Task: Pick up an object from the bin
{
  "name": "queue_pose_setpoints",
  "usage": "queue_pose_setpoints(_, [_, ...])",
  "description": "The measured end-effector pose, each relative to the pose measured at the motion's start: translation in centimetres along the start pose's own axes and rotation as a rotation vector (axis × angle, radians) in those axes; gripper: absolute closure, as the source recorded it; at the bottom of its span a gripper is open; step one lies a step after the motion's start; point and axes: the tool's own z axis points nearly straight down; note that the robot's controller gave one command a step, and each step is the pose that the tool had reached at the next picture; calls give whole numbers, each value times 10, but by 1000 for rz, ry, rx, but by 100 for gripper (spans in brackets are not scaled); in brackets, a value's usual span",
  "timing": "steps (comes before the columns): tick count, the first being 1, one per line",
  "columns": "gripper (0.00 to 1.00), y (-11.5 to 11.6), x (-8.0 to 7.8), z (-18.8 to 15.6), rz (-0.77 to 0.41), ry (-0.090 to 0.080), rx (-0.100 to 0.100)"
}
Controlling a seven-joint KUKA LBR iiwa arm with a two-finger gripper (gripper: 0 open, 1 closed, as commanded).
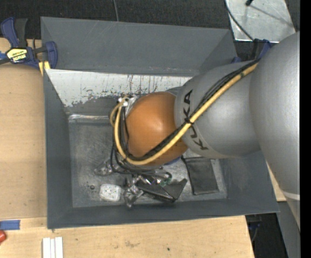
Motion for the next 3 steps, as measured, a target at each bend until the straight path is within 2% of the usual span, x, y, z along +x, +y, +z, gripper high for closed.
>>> queue_pose_setpoints(1, [0,30,-26,-9,-58,-2,-2])
queue_pose_setpoints(2, [0,17,-19,28,-290,-5,1])
queue_pose_setpoints(3, [0,24,-22,27,-268,-3,4])
